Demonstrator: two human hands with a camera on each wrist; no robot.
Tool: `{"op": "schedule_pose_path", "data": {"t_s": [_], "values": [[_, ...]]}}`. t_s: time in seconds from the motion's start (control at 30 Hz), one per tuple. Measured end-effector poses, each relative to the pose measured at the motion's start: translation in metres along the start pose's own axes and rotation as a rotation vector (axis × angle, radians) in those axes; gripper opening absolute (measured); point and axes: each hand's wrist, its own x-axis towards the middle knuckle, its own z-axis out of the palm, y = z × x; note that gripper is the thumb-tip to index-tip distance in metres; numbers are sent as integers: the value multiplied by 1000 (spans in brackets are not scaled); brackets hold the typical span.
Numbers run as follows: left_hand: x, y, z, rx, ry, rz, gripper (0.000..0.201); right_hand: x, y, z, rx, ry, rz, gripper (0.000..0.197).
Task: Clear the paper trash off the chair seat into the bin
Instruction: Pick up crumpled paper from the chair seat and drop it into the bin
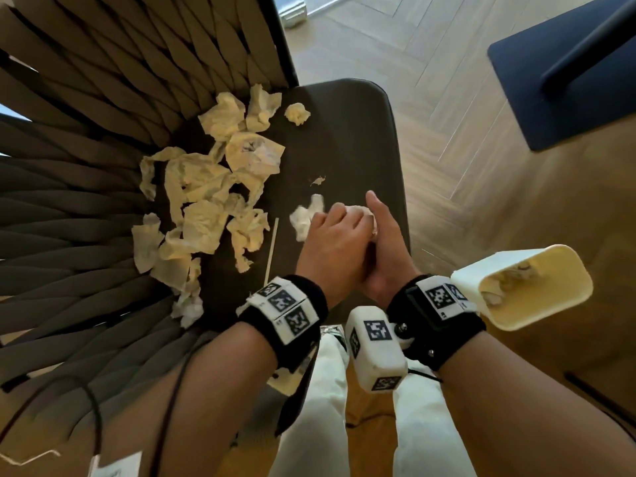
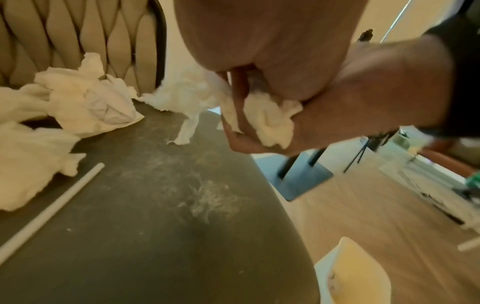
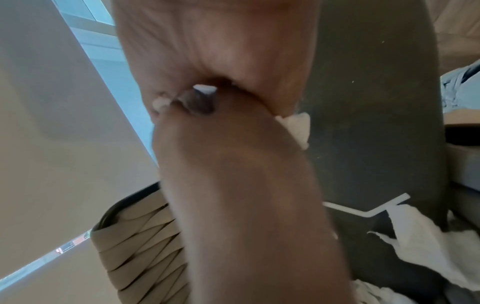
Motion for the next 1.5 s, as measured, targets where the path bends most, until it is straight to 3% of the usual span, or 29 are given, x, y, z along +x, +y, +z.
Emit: {"op": "schedule_pose_path", "data": {"t_s": [0.1, 0.2, 0.27, 0.37, 0.43, 0.5, 0.63, 0.73, 0.83, 0.9, 0.97, 1.07, 1.2, 1.23, 1.3, 1.33, 1.43, 1.5], "values": [[4, 9, 0, -64, 25, -3, 24, 4, -3, -8, -28, 49, -56, 52], [-6, 3, -8, -481, -2, -48, 37, 10, -12, -16, 18, 152, -58, 50], [-17, -15, -16, -621, 48, -115, 40, 13, -19, -20, 15, 217, -43, 37], [-22, -76, -13, -398, 152, -461, 46, 12, -26, -27, -128, 247, -73, 20], [-17, -115, 1, -279, 2, -728, 63, 11, -28, -31, -208, 243, -81, 19], [-10, -140, 22, -229, -137, -791, 71, 12, -26, -36, -245, 245, -60, 21], [5, -163, 54, -157, -60, -736, 44, 15, -19, -46, -308, 228, -8, 29], [3, -164, 50, -235, 26, -709, 28, 17, -13, -47, -337, 227, 4, 37], [-10, -141, 19, -297, 151, -680, 23, 14, -10, -40, -334, 250, -14, 35], [-23, -109, -13, -326, 251, -552, 8, 10, -10, -39, -342, 274, -30, 33], [-36, -72, -43, -422, 304, -407, 9, 3, -11, -43, -351, 282, -49, 34], [-44, -8, -77, -638, 222, -218, 19, -14, -17, -58, -329, 303, -70, 38], [-32, 78, -80, -768, 39, 66, 13, -51, -31, -92, -240, 350, -117, 68], [-22, 106, -71, -796, -26, 150, 12, -64, -40, -112, -176, 368, -171, 67], [-10, 133, -57, -814, -108, 265, 14, -77, -46, -134, -116, 420, -215, 33], [0, 154, -43, -820, -167, 314, 14, -87, -54, -156, -74, 486, -232, 24], [34, 205, 9, -785, -324, 305, 4, -104, -72, -232, 45, 685, -267, 19], [61, 235, 51, -725, -429, 227, 13, -104, -80, -288, 72, 814, -277, 25]]}}
